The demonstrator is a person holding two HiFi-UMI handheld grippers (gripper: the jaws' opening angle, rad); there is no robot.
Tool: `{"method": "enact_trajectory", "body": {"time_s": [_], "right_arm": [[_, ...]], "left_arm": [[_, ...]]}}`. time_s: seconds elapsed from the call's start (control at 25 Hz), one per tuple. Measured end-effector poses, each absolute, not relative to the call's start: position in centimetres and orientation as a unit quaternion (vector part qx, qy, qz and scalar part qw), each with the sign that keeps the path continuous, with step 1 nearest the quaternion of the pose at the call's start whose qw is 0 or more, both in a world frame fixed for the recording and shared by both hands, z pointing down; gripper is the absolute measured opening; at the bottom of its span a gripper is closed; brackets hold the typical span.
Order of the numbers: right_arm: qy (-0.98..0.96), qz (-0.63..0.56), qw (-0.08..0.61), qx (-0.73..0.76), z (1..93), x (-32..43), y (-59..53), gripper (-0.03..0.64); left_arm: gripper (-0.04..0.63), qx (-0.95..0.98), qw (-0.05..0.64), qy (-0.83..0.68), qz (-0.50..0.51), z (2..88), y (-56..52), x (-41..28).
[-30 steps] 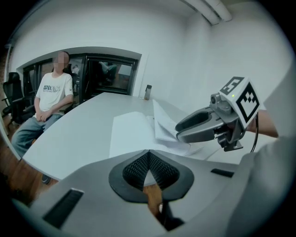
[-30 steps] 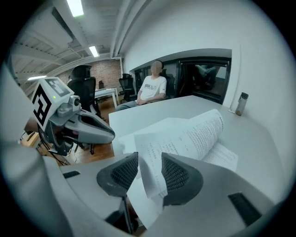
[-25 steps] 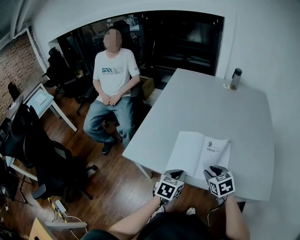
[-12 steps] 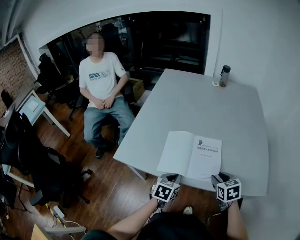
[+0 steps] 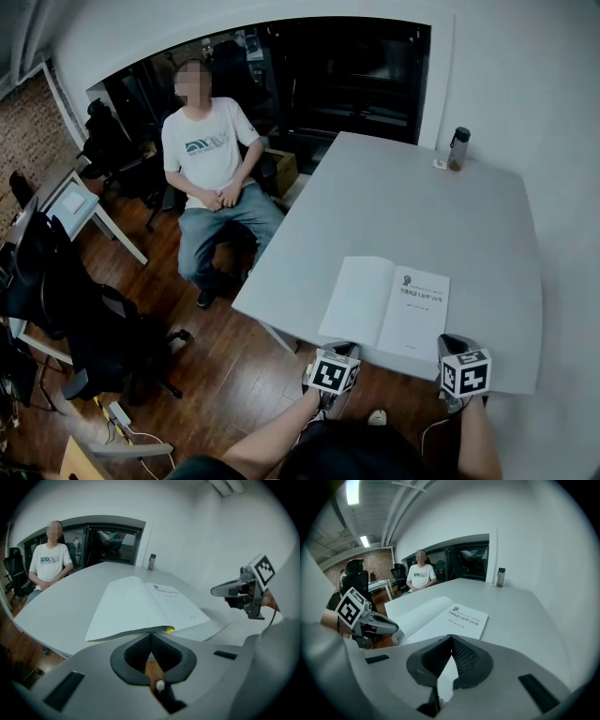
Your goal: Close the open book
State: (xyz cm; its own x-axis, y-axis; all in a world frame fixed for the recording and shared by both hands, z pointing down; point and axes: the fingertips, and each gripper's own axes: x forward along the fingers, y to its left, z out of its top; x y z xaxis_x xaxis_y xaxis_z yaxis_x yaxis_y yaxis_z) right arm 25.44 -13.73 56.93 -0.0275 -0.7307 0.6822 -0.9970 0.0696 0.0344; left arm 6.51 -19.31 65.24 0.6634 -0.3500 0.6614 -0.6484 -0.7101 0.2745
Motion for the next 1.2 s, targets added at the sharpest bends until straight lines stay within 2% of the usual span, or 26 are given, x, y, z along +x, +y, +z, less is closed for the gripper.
{"method": "enact_trajectory", "body": {"time_s": [0.28, 0.64, 1.2], "right_arm": [[-0.693, 0.239, 0.298, 0.611, 57.7, 24.2, -14.2, 0.003], [-0.696, 0.240, 0.282, 0.615, 57.6, 25.4, -14.4, 0.003], [-0.682, 0.239, 0.251, 0.644, 57.0, 30.3, -12.5, 0.003]], "left_arm": [[0.005, 0.877, 0.250, -0.320, 0.258, 63.3, -20.7, 6.7], [0.005, 0.916, 0.207, -0.288, 0.187, 56.8, -19.8, 11.7], [0.005, 0.925, 0.204, -0.239, 0.214, 58.0, -18.0, 18.8]]}}
